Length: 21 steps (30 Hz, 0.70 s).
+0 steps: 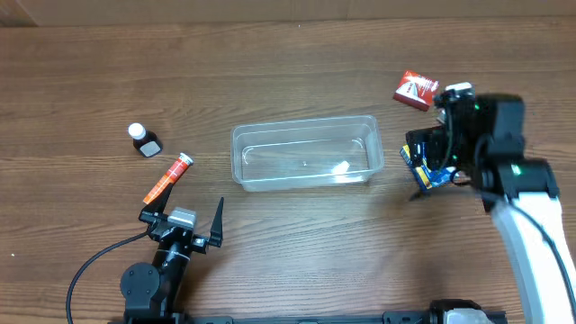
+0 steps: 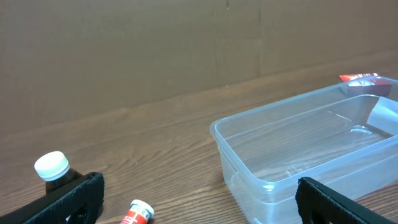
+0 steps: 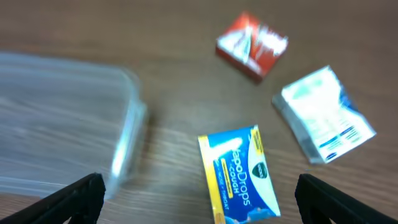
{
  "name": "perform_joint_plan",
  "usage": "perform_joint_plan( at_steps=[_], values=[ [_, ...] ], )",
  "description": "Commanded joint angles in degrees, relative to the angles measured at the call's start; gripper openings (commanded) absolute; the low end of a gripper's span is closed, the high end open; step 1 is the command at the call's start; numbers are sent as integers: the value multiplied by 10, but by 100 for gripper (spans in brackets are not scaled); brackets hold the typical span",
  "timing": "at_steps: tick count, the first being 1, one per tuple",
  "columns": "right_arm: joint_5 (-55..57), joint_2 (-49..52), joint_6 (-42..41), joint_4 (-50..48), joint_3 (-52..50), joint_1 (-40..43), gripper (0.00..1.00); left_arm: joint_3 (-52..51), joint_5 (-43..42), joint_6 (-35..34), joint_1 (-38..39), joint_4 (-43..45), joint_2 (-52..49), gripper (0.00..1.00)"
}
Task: Pack container
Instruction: 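Reach the right gripper to the blue VapoDrops box and grasp it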
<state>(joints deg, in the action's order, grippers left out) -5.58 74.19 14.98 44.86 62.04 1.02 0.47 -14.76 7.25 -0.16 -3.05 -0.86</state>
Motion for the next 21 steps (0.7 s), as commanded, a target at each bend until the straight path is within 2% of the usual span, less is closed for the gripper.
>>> perform_joint_plan(
  at_steps=[1,9,16,21],
  values=[
    [-1,57,22,-5,18,14,100,-2,3,5,-6,1,6,100],
    [-70,107,33,-8,17,29,100,-2,3,5,-6,1,6,100],
    [50,157,50,-11,17,30,100,-2,3,5,-6,1,6,100],
    [66,209,50,-19,17,43,100,-2,3,5,-6,1,6,100]
  ],
)
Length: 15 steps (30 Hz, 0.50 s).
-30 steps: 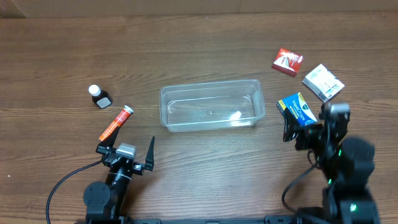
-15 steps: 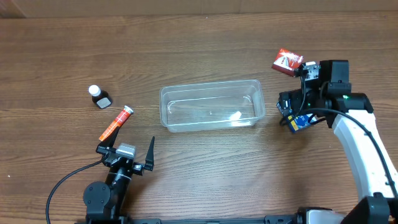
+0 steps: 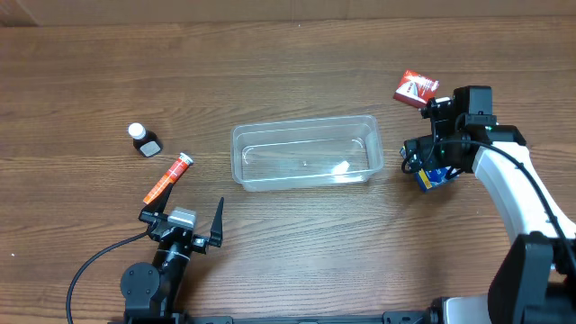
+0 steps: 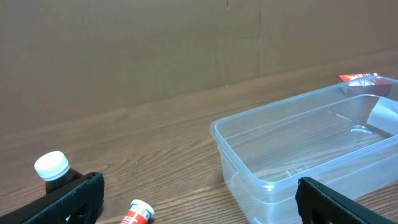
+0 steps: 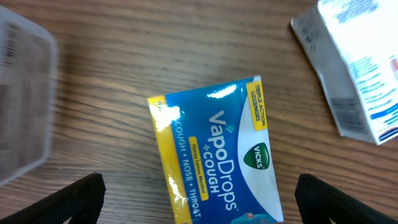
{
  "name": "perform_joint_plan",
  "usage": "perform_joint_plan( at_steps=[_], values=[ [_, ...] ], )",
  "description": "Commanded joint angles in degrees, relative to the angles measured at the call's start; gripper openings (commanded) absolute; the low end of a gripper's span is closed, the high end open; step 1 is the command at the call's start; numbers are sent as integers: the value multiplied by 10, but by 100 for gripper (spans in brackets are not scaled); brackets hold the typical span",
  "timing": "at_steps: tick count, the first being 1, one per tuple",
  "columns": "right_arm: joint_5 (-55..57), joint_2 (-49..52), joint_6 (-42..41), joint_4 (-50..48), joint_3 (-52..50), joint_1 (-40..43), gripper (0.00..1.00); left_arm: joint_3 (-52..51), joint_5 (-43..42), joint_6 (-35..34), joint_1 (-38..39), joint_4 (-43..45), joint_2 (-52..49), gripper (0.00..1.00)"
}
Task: Pack container
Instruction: 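Reach the right gripper to the blue VapoDrops box and grasp it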
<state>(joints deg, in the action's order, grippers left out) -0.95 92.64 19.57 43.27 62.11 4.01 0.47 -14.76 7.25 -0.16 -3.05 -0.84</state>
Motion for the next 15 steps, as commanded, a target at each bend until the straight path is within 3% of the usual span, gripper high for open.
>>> perform_joint_plan(
  at_steps=[1,15],
  values=[
    [20,37,4,-5,17,15,100,-2,3,5,-6,1,6,100],
    [13,110,14,-33,16,15,98,-2,3,5,-6,1,6,100]
  ],
)
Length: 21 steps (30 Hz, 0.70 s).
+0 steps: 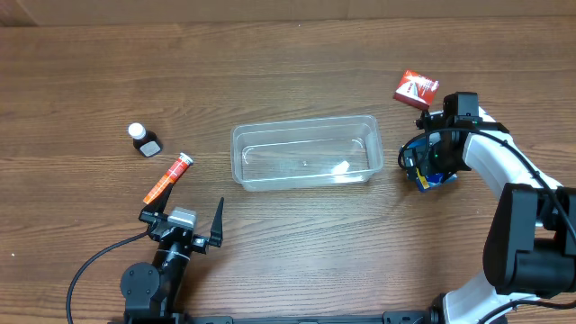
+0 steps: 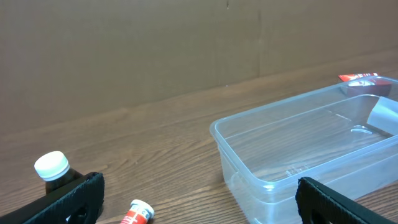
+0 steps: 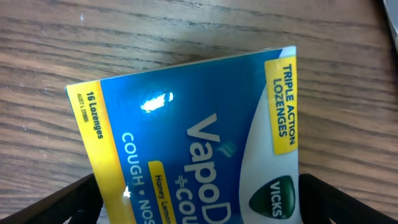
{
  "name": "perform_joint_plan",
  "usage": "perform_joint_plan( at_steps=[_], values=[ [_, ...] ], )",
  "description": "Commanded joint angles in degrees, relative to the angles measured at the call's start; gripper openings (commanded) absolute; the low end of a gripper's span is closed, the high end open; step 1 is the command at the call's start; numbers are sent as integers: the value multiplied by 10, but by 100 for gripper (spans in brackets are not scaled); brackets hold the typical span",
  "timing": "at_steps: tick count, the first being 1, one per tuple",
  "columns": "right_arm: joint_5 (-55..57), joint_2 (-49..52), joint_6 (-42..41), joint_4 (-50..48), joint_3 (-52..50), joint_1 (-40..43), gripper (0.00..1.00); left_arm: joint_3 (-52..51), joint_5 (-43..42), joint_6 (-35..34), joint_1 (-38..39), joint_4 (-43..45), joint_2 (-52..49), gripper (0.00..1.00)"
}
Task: Pack container
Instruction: 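Reach the right gripper to the blue VapoDrops box and grasp it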
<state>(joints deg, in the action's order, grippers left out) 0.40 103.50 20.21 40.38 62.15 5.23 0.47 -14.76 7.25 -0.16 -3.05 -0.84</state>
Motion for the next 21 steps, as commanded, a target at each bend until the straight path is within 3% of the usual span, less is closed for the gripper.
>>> perform_joint_plan(
  at_steps=[1,11,21],
  values=[
    [-1,2,2,-4,16,3,96,-2,3,5,-6,1,6,100],
    [-1,2,-216,13,16,3,87,-2,3,5,-6,1,6,100],
    [-22,2,-183,12,9,3,92,-2,3,5,-6,1,6,100]
  ],
)
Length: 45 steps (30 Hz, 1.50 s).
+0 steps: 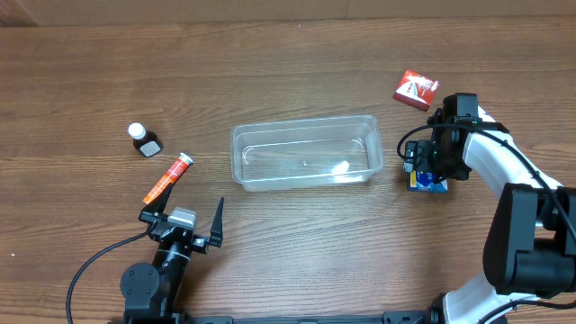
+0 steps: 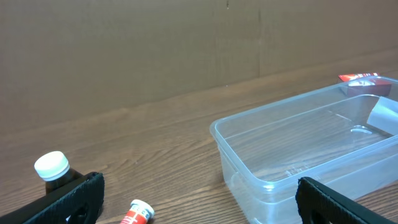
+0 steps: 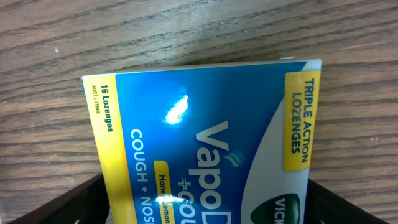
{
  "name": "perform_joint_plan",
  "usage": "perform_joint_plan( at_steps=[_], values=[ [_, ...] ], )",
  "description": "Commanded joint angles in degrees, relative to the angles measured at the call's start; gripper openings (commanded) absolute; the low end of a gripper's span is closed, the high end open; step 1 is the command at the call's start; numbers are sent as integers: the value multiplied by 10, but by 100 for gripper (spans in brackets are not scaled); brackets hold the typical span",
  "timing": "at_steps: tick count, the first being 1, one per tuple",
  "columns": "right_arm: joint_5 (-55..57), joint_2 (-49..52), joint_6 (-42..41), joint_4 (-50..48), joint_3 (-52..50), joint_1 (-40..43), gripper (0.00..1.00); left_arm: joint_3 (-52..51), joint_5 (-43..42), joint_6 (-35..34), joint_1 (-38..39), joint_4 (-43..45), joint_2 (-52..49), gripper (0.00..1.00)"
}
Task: Pack container
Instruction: 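Reach the right gripper to the blue VapoDrops box and grasp it, then lift the blue box and carry it over the container's right end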
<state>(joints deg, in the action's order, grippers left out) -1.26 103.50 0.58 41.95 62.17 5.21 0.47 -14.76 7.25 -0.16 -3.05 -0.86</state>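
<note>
The clear plastic container point(image 1: 304, 123) stands mid-table with nothing packed in it; its near corner shows in the left wrist view point(image 2: 215, 130). Right of it lies a blue and yellow VapoDrops box point(image 1: 427, 184), flat on the wood. My right gripper point(image 1: 430, 167) is low over that box, open, one finger on either side of it point(image 3: 205, 200). The box point(image 3: 205, 130) fills the right wrist view. My left gripper point(image 1: 184, 220) rests open near the front left edge, holding nothing point(image 2: 199, 200).
A red carton point(image 1: 416, 89) lies at the back right, seen behind the container point(image 2: 359, 78). A dark bottle with a white cap point(image 1: 142, 139) point(image 2: 53, 169) and an orange tube point(image 1: 168, 178) point(image 2: 137, 213) lie at the left, ahead of the left gripper.
My right gripper has come slightly lower and squared up with the VapoDrops box, whose edges now run straight between the fingers. The left arm has not moved.
My right gripper first hung high over the items right of the container, with the blue box, a white packet and the red carton below it. Then it was centred over the blue box, then close above it, and now straddles it, open. The left arm stayed still.
</note>
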Motion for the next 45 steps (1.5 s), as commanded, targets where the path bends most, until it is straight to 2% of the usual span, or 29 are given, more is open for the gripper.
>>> perform_joint_plan(
  at_steps=[1,6,13,16,19,24,28,34,36,39,45],
  values=[
    [-8,2,26,-11,0,3,92,-2,3,5,-6,1,6,100],
    [-14,2,40,-25,-29,3,91,-2,3,5,-6,1,6,100],
    [-14,2,39,-24,-29,3,65,-2,3,5,-6,1,6,100],
    [-14,1,39,-18,-23,3,65,-2,3,5,-6,1,6,100],
    [-14,0,37,35,24,3,66,-2,3,5,-6,1,6,100],
    [-37,-1,37,203,204,3,66,-2,3,5,-6,1,6,100],
    [-116,-21,37,289,317,2,66,-2,3,5,-6,1,6,100],
    [-301,-85,42,307,327,-33,65,-2,3,5,-6,1,6,100],
    [-321,-84,42,308,326,-66,66,-2,3,5,-6,1,6,100],
    [-318,-82,39,286,323,-120,65,-2,3,5,-6,1,6,100],
    [-115,-65,-88,241,304,-227,65,-2,3,5,-6,1,6,100]
  ],
)
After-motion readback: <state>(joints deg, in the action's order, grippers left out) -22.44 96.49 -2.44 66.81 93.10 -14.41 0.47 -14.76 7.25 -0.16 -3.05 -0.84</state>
